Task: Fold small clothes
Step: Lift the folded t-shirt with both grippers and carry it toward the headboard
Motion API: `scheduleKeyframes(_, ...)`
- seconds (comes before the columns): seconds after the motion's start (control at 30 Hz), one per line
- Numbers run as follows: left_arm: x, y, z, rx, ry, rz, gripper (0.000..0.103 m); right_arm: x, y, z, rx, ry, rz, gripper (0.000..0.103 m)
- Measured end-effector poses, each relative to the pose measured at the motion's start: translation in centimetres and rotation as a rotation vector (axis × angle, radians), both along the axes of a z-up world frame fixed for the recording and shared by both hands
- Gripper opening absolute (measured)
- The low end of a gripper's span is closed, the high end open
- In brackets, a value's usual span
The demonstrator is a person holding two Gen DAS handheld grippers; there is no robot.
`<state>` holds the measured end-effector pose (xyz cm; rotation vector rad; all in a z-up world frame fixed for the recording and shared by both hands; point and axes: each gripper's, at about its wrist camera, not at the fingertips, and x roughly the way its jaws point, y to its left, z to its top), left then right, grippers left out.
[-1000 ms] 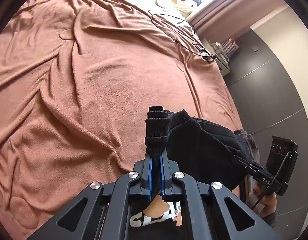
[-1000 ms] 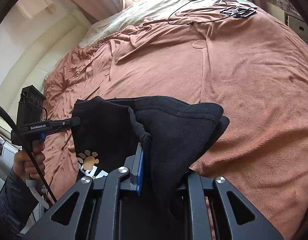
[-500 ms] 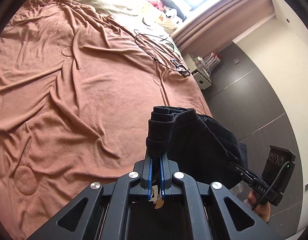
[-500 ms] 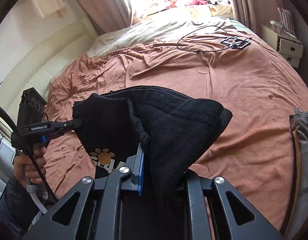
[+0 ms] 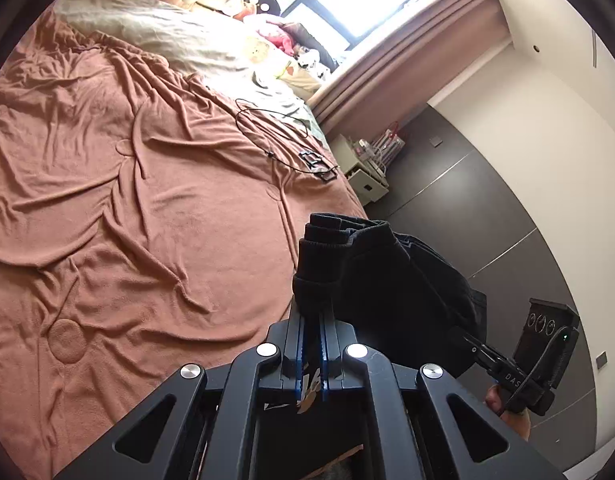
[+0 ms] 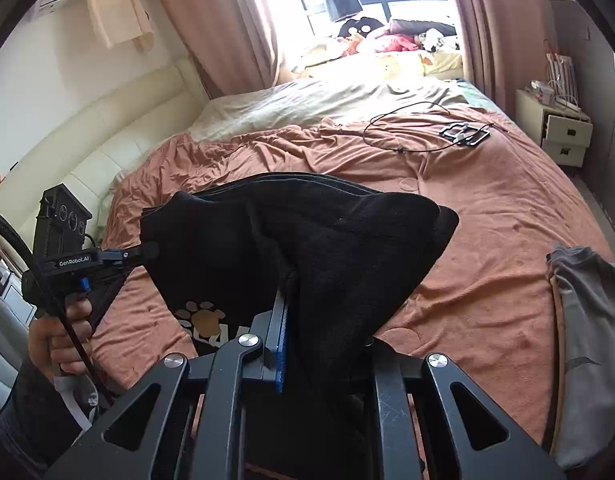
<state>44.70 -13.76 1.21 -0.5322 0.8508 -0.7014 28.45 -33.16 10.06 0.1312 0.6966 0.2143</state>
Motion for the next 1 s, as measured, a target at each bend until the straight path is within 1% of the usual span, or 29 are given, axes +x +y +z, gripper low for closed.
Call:
scheduleKeyframes(0.17, -2.7, 1.3, 3.1, -0.017, -0.058, 0.012, 0.005, -3.6, 1.4, 1.8, -0.006, -0.055, 0.003, 0.011)
scheduleKeyframes(0.33, -5.6, 3.4, 6.5, -0.034, -0.117, 0.044, 0.005, -7.2, 2.9, 3.9, -0.008, -0.12, 0.026, 0.011)
scheduleKeyframes(0.5, -8.7, 6.2, 10.0, -0.031, -0.18, 0.094, 0.005, -10.4, 5.0, 5.5, -0.005, -0.193, 0.079, 0.011)
scheduleKeyframes(0.67, -11.5, 9.7, 12.8, -0.025, -0.226, 0.155, 0.005, -13.0, 7.2, 6.4, 0.018, -0.241, 0.144, 0.011)
scheduleKeyframes(0.8, -12.9, 12.5, 14.1, -0.026, -0.25, 0.19, 0.005, -14.5, 9.5, 6.8, 0.021, -0.264, 0.201, 0.011)
scheduleKeyframes(0.93, -13.7, 16.2, 14.3, -0.064, -0.235, 0.233, 0.005, -14.7, 11.4, 6.5, 0.03, -0.267, 0.249, 0.011)
scheduleKeyframes(1.0, -14.2, 18.1, 14.5, -0.061, -0.252, 0.258, 0.005, -14.5, 12.3, 6.2, 0.026, -0.27, 0.274, 0.011)
